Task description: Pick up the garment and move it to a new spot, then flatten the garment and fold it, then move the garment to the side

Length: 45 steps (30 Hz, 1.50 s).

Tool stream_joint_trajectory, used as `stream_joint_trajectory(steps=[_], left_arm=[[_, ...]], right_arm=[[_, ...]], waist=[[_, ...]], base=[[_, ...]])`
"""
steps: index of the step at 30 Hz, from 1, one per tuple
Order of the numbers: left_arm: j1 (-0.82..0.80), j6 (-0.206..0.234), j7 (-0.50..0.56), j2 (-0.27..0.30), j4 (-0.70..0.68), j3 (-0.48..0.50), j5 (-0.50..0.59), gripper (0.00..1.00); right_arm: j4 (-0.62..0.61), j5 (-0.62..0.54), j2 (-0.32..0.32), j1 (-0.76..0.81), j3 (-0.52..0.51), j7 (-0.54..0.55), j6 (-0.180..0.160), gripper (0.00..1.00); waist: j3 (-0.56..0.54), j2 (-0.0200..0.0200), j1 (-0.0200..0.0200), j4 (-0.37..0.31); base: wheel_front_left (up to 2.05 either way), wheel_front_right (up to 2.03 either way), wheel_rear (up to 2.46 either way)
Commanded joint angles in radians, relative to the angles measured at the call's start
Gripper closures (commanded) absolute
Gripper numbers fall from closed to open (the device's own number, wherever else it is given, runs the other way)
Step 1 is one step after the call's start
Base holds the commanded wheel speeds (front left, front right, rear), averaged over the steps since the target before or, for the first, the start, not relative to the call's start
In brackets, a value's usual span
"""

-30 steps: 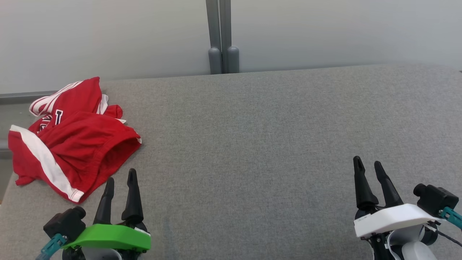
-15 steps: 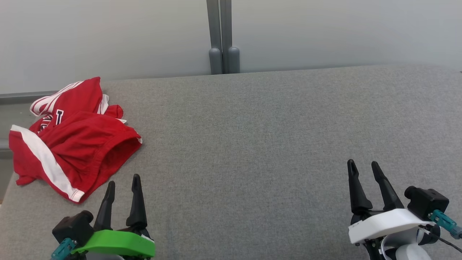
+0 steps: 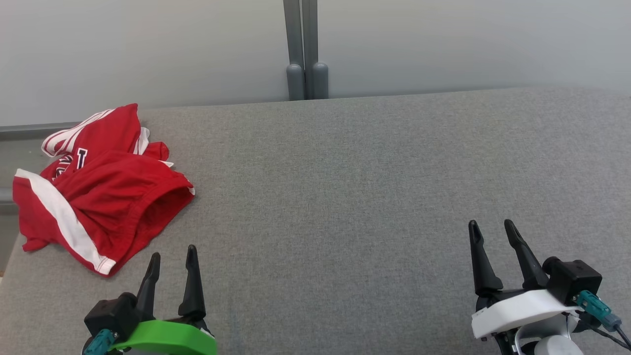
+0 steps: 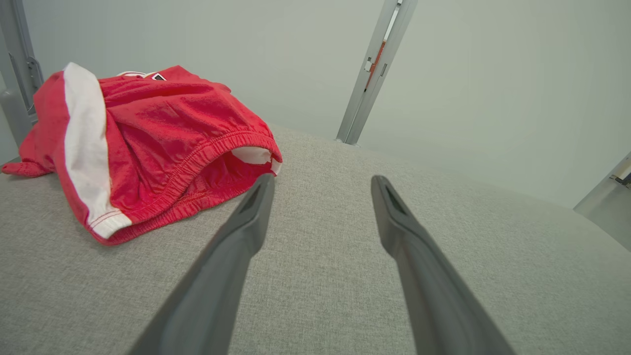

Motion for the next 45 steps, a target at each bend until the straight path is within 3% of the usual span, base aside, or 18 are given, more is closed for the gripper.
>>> stream_joint_trajectory(steps=[1,23,45], left_arm=[[0.007,0.004,-0.010,0.008,0.000,-0.001,0.027,0.00],[0.013,0.018,-0.050,0.009,0.002,-0.014,0.154,0.00],[0.003,0.013,-0.047,0.009,0.028,-0.013,0.135,0.00]], right_arm=[[-0.006,-0.027,-0.005,0.011,0.002,-0.011,0.001,0.00],[-0.020,-0.172,-0.006,0.022,0.019,-0.051,0.001,0.00],[-0.014,-0.167,-0.006,0.017,0.017,-0.051,0.001,0.00]], waist=[[0.000,-0.0001,0.0000,0.000],[0.001,-0.0001,0.0000,0.002],[0.002,-0.0001,0.0000,0.004]], base=[[0.00,0.00,0.00],[0.00,0.00,0.00],[0.00,0.00,0.00]])
